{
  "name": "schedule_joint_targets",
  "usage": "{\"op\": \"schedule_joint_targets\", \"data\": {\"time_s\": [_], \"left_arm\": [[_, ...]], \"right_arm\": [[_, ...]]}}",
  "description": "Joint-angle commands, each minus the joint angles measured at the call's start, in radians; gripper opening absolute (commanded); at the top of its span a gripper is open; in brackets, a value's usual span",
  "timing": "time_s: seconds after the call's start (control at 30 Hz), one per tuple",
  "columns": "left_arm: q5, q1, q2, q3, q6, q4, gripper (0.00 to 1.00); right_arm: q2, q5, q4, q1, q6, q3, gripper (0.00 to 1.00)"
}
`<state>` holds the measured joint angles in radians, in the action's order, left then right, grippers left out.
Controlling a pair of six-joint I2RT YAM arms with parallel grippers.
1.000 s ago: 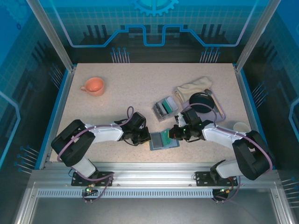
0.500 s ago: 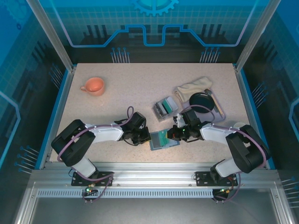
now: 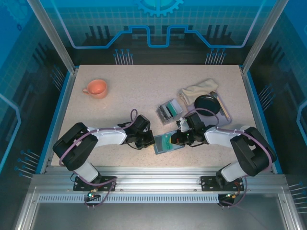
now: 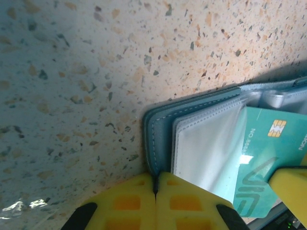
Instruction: Put the credit cards into the card holder
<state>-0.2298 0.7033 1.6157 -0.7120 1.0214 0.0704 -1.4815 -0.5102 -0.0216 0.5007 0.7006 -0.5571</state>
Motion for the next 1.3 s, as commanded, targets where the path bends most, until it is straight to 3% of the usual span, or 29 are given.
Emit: {"op": "schedule_joint_targets", "data": {"time_s": [0.0, 0.37, 0.83, 1.27], "left_arm": [[0.019, 0.005, 0.027, -0.017, 0.003, 0.016, 0.05], [0.008, 0.004, 0.043, -0.031, -0.003, 0.010, 0.05], [0.012, 0.005, 0.028, -0.017, 0.006, 0.009, 0.05], [0.002, 0.004, 0.029, -0.010, 0.016, -0.007, 0.05]], "right_arm": [[0.033, -0.014, -0.091, -0.025, -0.045, 0.022, 0.00], [-0.088, -0.116, -0.045, -0.020, -0.056, -0.025, 0.00], [-0.064, 0.034, 0.017, 0.008, 0.067, -0.023, 0.00], [-0.052, 0.024, 0.104, 0.015, 0.108, 0.005, 0.00]]}}
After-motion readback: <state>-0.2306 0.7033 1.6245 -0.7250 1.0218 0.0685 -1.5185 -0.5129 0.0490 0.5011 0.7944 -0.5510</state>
